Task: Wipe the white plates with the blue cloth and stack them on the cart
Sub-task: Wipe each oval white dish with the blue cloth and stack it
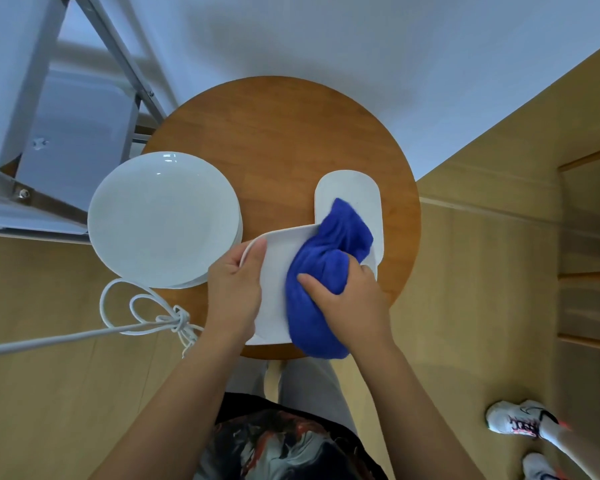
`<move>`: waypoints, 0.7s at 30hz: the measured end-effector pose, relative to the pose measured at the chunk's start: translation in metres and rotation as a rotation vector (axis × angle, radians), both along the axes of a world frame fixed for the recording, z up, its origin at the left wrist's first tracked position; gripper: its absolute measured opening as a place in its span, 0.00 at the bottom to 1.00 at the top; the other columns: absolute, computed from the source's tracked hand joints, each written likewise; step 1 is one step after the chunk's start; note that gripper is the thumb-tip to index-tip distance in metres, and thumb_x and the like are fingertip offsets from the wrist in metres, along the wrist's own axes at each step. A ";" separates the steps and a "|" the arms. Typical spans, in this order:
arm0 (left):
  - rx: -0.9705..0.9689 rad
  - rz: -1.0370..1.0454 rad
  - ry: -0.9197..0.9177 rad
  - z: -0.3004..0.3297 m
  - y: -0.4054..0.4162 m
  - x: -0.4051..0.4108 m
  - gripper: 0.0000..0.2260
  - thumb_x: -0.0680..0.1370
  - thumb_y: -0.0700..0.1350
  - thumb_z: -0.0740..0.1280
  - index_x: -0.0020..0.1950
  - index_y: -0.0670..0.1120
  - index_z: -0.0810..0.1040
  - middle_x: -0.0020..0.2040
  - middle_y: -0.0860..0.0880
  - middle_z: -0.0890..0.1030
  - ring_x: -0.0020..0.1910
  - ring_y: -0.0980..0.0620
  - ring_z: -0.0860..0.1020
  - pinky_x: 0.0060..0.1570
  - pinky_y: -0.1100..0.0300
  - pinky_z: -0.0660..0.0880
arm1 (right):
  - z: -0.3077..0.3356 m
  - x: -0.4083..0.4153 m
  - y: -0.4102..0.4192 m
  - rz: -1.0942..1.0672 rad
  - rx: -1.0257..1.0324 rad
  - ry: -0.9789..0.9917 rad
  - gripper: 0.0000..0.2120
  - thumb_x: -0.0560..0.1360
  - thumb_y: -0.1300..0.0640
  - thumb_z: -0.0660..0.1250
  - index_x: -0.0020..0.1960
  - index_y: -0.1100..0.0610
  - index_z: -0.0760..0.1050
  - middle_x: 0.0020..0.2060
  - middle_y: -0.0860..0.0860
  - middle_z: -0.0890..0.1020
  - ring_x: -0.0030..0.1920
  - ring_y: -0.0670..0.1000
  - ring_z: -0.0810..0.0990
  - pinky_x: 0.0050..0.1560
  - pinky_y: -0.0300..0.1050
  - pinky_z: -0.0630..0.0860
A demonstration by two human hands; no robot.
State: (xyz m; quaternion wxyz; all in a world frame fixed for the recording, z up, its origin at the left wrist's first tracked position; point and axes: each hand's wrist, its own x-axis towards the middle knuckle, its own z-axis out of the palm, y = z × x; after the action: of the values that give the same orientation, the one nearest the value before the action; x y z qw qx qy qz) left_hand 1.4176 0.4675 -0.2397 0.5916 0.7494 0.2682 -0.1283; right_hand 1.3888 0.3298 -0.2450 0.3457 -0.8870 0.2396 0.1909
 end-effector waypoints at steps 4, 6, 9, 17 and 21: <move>-0.021 0.033 0.026 0.001 0.007 0.003 0.07 0.79 0.56 0.62 0.42 0.58 0.76 0.37 0.60 0.79 0.40 0.54 0.79 0.31 0.68 0.71 | -0.010 -0.009 -0.015 -0.122 -0.007 -0.053 0.23 0.70 0.35 0.64 0.58 0.49 0.70 0.53 0.48 0.76 0.50 0.48 0.76 0.45 0.42 0.71; -0.025 0.041 0.026 0.002 0.008 0.004 0.08 0.79 0.56 0.62 0.42 0.58 0.76 0.36 0.61 0.79 0.41 0.54 0.78 0.34 0.64 0.72 | -0.014 -0.013 -0.024 -0.127 -0.045 -0.011 0.24 0.71 0.36 0.64 0.60 0.50 0.70 0.55 0.48 0.75 0.51 0.49 0.76 0.46 0.44 0.73; -0.025 0.033 0.021 0.001 0.009 0.000 0.08 0.79 0.55 0.62 0.41 0.59 0.77 0.39 0.59 0.79 0.43 0.53 0.77 0.37 0.61 0.73 | -0.016 -0.018 -0.038 -0.101 -0.144 0.071 0.18 0.73 0.41 0.65 0.56 0.52 0.70 0.53 0.50 0.76 0.46 0.50 0.76 0.43 0.45 0.72; -0.118 0.165 0.093 0.007 0.019 0.022 0.11 0.82 0.54 0.57 0.43 0.56 0.74 0.45 0.53 0.78 0.47 0.52 0.76 0.46 0.54 0.75 | 0.007 -0.032 -0.052 0.078 -0.266 -0.195 0.16 0.71 0.49 0.70 0.57 0.51 0.74 0.49 0.48 0.75 0.43 0.49 0.74 0.40 0.45 0.71; -0.058 -0.037 0.103 0.015 0.012 0.032 0.11 0.83 0.51 0.55 0.50 0.52 0.75 0.49 0.49 0.79 0.49 0.50 0.77 0.47 0.53 0.75 | 0.009 -0.037 -0.035 0.329 -0.374 -0.549 0.22 0.65 0.59 0.78 0.58 0.60 0.79 0.43 0.57 0.77 0.41 0.55 0.74 0.37 0.45 0.72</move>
State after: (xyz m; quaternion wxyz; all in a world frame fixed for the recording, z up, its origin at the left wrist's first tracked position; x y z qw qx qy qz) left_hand 1.4498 0.4791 -0.2250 0.5960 0.7292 0.2806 -0.1853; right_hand 1.3514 0.2950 -0.2356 0.1938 -0.9796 0.0230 -0.0481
